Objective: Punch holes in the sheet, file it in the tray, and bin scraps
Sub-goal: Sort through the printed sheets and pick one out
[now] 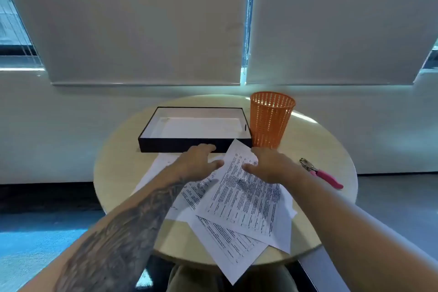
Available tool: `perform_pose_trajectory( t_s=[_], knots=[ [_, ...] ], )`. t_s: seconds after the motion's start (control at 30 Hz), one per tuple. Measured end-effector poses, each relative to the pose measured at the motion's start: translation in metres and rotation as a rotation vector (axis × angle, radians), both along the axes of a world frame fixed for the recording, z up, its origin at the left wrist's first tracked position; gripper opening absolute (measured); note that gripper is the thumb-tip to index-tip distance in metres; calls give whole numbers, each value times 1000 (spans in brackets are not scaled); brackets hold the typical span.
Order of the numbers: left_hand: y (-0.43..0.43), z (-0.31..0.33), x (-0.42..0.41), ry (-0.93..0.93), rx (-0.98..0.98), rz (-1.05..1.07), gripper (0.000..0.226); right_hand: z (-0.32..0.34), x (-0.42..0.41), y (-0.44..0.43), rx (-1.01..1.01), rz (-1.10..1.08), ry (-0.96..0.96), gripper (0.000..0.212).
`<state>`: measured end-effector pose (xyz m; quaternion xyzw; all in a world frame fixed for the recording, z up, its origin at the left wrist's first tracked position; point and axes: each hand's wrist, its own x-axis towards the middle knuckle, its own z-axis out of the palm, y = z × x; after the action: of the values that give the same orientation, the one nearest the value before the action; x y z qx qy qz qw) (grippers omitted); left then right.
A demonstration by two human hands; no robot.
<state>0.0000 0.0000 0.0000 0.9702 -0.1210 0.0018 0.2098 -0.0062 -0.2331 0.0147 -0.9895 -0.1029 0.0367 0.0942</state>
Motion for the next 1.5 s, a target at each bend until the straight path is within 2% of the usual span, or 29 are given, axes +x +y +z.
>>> perform_pose_trajectory(
  t_s=[0.27, 0.4, 0.53, 0.57, 0.67, 0.7, 0.8, 0.87, 0.97, 1.0, 1.07, 1.13, 1.2, 1.3, 1.4, 1.5],
  knots=[
    [1, -59, 1, -199, -29, -11, 50, -29, 28, 4, -1, -79, -54, 85],
    [3, -68, 0, -279, -57, -7, 44, -37, 37, 7, 35, -58, -15, 67],
    [1, -68, -1, -296, -100, 12, 43, -38, 40, 9, 72, -82, -75, 89],
    [2, -69, -1, -288, -112, 17, 43, -38, 39, 9, 103, -92, -119, 83],
    [3, -70, -1, -252, -143, 37, 48, -37, 38, 6, 296, -96, -292, 30],
    [3, -68, -3, -225, -167, 61, 53, -34, 37, 6, 372, -100, -324, 20],
    [2, -63, -6, -118, -352, 179, 66, -27, 37, 8, 573, -65, -319, 13],
    [3, -59, -9, -58, -545, 238, 63, -19, 36, 11, 624, -12, -322, 13],
    [6, -55, -10, -9, -802, 256, 26, -4, 33, 17, 618, 81, -405, 10],
    [6, -53, -11, -3, -849, 260, 16, -2, 34, 17, 592, 105, -434, 10],
    [5, -49, -14, -26, -907, 280, 17, -1, 34, 16, 506, 117, -514, 18],
    [7, -43, -15, -63, -968, 306, 19, -6, 32, 13, 434, 40, -601, 39],
    [13, -37, -16, -75, -1054, 346, 19, -8, 28, 9, 495, -53, -643, 57],
    [25, -28, -15, -102, -1123, 391, 18, -11, 24, 7, 788, -136, -499, 68],
    [35, -19, -13, -157, -1100, 399, 18, -10, 19, 18, 1144, -165, -210, 55],
    [44, -19, -14, -136, -1138, 421, 17, -14, 18, 29, 1204, -186, -81, 36]
  ],
)
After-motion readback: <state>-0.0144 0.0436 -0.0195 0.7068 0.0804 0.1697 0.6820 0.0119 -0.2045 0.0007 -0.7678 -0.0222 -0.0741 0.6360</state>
